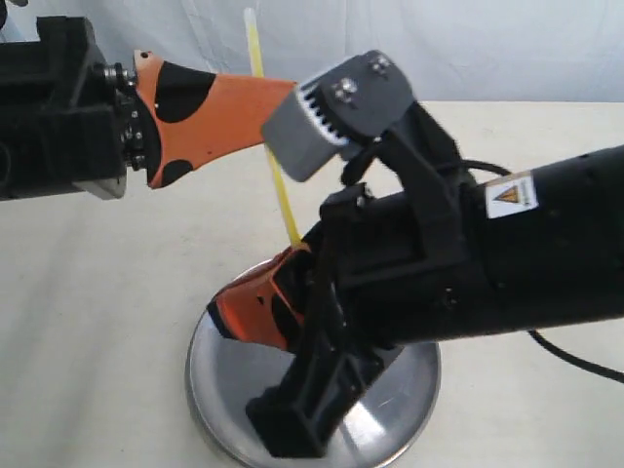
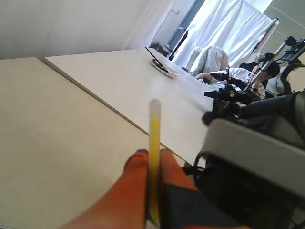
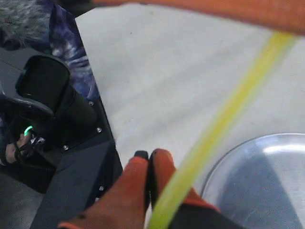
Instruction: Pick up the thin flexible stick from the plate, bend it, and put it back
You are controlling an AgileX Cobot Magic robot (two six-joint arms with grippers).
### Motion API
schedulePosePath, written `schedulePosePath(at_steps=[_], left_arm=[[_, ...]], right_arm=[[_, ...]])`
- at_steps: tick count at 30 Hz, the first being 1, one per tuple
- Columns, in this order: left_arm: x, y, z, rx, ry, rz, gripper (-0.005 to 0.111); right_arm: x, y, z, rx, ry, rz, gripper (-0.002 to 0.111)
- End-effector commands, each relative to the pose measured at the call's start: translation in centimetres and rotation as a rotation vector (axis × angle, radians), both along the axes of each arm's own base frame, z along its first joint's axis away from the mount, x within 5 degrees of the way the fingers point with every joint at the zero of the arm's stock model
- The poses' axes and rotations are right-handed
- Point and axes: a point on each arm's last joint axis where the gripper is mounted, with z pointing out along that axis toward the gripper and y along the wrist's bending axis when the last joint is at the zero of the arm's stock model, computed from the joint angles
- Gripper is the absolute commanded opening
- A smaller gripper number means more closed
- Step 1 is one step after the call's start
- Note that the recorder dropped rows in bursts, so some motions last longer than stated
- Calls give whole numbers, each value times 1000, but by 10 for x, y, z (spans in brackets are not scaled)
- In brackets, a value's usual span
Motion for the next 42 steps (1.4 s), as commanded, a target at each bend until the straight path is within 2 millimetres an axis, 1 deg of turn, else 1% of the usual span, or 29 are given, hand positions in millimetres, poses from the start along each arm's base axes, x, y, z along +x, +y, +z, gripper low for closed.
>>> schedulePosePath(at_steps=[1,3,5,9,12,18,20,22,24,26,28,30,33,36,39,42], left_arm=[[5,0,-16,149,-64,18,0],[3,-1,-13,100,-37,3,0],[0,-3,-6,25,-10,-23,0],[-5,-5,13,-105,9,-94,0],[-10,-8,21,-176,29,-135,0],[-15,-13,22,-189,44,-152,0],[-15,-13,21,-178,40,-148,0],[-13,-13,17,-130,22,-124,0],[-7,-13,9,-35,-13,-58,0],[1,-10,2,52,-46,23,0],[8,-7,-3,117,-73,105,0],[12,-6,-6,166,-100,146,0],[15,-10,-14,198,-93,113,0],[17,-19,-22,164,-16,36,0],[16,-27,-27,128,40,-52,0],[13,-28,-27,115,44,-98,0]], right_arm=[[-6,-15,28,84,-136,-57,-1],[-5,-19,29,74,-137,-87,-1],[-3,-20,24,27,-127,-113,-1],[8,-19,4,-122,-55,-171,-1],[18,-13,-11,-191,-52,-184,-1],[42,8,-38,-217,-66,-219,-1],[46,12,-45,-231,-56,-222,-1],[45,12,-49,-252,-32,-213,-1],[40,9,-46,-268,-16,-199,-1],[34,4,-38,-260,-7,-189,-1],[26,-4,-25,-223,-22,-185,-1],[18,-12,-8,-166,-59,-192,-1],[8,-24,15,-71,-127,-211,-1],[2,-33,31,11,-188,-234,-1],[1,-36,35,8,-238,-234,-1],[3,-36,32,-16,-231,-240,-1]])
